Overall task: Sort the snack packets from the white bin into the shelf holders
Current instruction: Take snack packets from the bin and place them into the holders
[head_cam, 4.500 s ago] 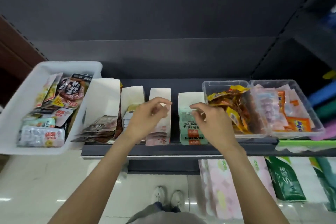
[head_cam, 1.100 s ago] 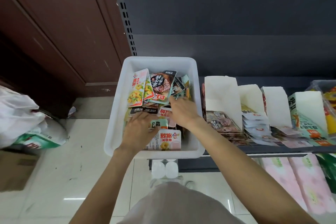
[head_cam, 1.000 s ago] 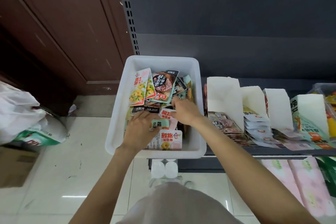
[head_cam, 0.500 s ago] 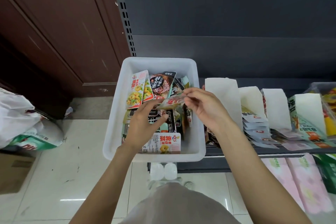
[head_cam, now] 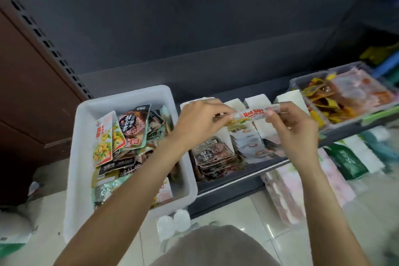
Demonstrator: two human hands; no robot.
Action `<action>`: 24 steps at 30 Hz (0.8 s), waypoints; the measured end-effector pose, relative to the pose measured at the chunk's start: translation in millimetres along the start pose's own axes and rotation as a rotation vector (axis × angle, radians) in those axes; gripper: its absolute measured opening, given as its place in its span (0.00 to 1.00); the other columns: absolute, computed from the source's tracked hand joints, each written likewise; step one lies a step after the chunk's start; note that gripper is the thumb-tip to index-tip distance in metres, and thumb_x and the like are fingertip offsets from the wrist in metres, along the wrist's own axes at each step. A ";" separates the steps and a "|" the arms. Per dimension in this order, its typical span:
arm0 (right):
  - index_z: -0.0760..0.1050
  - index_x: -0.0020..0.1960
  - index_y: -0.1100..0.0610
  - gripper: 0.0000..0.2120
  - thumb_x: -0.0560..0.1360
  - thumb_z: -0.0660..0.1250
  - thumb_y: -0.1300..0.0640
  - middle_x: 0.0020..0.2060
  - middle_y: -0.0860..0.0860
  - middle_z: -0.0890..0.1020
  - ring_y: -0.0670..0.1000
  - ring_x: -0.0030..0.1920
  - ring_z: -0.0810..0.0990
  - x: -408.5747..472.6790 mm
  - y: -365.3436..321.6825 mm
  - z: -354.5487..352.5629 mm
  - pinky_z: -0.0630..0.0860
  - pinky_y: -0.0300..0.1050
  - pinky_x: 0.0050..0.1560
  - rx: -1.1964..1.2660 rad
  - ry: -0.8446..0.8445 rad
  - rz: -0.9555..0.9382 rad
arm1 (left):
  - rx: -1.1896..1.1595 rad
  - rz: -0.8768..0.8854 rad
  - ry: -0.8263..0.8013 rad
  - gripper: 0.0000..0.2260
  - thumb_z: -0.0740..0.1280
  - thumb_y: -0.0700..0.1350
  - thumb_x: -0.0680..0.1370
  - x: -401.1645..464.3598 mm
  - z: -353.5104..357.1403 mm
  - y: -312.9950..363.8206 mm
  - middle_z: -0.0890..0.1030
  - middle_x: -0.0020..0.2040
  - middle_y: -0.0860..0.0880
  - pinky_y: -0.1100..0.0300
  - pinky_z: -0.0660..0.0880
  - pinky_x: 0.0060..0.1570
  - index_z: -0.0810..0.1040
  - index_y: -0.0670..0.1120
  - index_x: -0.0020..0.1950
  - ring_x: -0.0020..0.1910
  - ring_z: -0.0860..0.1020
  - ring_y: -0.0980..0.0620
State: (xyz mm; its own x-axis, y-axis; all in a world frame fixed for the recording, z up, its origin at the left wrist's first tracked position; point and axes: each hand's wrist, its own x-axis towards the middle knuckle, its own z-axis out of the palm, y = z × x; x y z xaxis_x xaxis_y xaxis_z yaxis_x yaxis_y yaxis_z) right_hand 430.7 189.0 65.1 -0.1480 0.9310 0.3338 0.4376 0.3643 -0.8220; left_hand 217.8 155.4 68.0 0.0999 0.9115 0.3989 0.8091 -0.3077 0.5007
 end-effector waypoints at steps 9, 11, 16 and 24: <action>0.80 0.49 0.59 0.07 0.77 0.65 0.58 0.40 0.50 0.81 0.46 0.38 0.75 27.8 48.5 -82.0 0.70 0.41 0.39 -0.405 0.233 -0.121 | -0.319 -0.124 -0.064 0.01 0.71 0.47 0.74 76.8 105.2 44.6 0.82 0.40 0.59 0.61 0.78 0.44 0.82 0.51 0.44 0.39 0.81 0.63; 0.80 0.49 0.60 0.07 0.77 0.65 0.58 0.42 0.52 0.83 0.50 0.39 0.78 39.2 57.8 -84.4 0.74 0.46 0.40 -0.434 0.195 -0.183 | -0.299 -0.137 -0.063 0.00 0.71 0.46 0.74 80.3 119.8 45.8 0.82 0.40 0.59 0.60 0.78 0.43 0.81 0.51 0.44 0.39 0.81 0.63; 0.81 0.48 0.57 0.04 0.77 0.68 0.61 0.43 0.50 0.83 0.51 0.39 0.80 45.0 85.5 -80.4 0.77 0.45 0.40 -0.443 -0.021 -0.215 | 0.057 -0.006 -0.203 0.03 0.68 0.49 0.76 65.9 139.5 35.8 0.83 0.47 0.54 0.57 0.72 0.50 0.81 0.52 0.46 0.50 0.79 0.52; 0.83 0.47 0.52 0.07 0.74 0.68 0.62 0.43 0.49 0.85 0.55 0.42 0.78 23.5 101.4 -43.6 0.75 0.47 0.42 -0.696 -0.365 -0.241 | 0.126 0.001 -0.427 0.12 0.63 0.49 0.79 40.3 144.9 21.9 0.74 0.66 0.53 0.57 0.59 0.66 0.77 0.52 0.62 0.70 0.64 0.53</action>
State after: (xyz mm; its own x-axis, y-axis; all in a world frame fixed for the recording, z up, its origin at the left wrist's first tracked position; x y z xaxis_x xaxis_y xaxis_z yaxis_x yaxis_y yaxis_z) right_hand 510.2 246.8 9.7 -0.5348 0.8222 0.1951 0.7892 0.5685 -0.2325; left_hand 323.5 224.9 -16.3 0.3094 0.9504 0.0325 0.8707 -0.2969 0.3922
